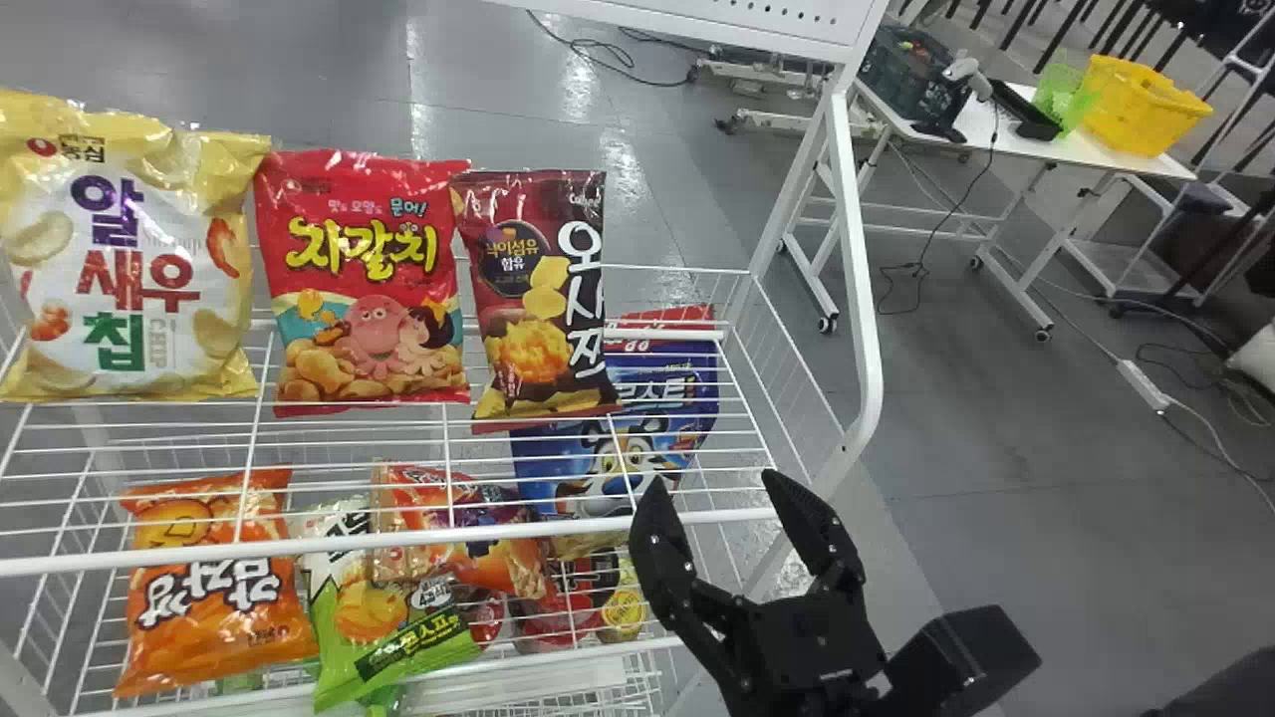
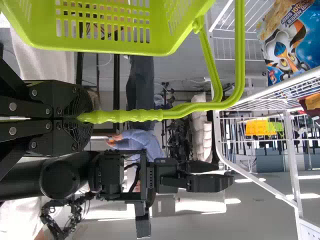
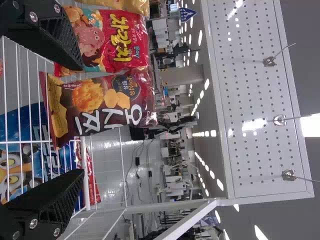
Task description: Hold basket handle with left hand then pick spicy shrimp crackers with right hand and place into basket
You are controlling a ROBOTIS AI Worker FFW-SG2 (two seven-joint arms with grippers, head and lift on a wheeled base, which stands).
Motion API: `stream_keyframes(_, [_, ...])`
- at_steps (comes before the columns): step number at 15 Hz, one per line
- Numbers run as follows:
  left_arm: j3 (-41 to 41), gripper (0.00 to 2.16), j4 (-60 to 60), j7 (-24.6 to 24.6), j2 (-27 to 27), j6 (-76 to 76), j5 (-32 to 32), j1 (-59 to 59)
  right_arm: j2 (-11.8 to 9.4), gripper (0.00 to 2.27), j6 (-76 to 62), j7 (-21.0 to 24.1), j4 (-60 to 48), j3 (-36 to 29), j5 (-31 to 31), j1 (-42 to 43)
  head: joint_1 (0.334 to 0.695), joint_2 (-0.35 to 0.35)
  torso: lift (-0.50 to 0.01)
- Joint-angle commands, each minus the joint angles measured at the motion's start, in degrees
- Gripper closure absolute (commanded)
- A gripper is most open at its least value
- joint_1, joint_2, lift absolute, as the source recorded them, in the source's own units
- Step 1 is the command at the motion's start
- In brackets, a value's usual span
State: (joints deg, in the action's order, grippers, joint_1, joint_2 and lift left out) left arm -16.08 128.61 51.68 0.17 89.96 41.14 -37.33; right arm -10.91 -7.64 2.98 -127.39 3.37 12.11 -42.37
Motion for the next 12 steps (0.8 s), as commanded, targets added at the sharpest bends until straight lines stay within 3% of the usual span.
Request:
stream_keyframes(1, [-0.18,1.81,-0.11,0.00,-0.32,0.07,0.17,0.07,0.01,0.08,0.04,0.00,0.13,-0.11,0.11,0.01,0.695,-0.350,-0.037])
stream_keyframes(12, [-0.45,1.81,-0.20,0.43,-0.32,0.07,0.26,-0.20,0.01,0.08,-0.13,-0.08,0.04,-0.64,0.72,-0.17,0.695,-0.350,-0.037])
